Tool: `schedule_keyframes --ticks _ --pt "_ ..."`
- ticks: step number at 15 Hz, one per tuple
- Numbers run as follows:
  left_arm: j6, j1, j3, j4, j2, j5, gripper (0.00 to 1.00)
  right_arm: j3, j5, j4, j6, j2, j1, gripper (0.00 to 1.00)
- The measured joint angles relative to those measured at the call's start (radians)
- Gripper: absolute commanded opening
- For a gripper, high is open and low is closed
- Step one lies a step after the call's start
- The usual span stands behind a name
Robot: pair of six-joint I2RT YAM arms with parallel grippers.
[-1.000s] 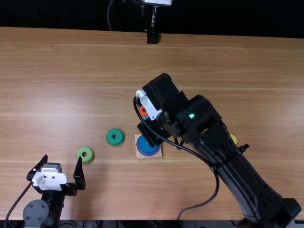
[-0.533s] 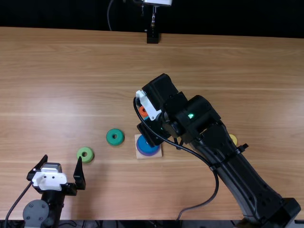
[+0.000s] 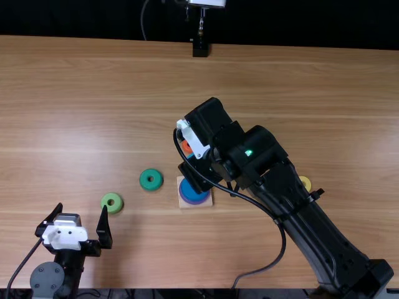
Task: Build the Hanoi tower: stack the rings onto the peg from bottom to top in this color order: purple, dark blue, light blue, dark green, light green, yellow, orange.
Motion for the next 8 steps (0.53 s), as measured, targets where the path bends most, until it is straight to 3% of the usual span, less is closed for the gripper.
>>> schedule_keyframes --ticks 8 --pt "0.000 0.000 0.000 0.000 0.000 0.000 1.00 0.000 0.000 0.002 0.000 0.052 0.006 0.00"
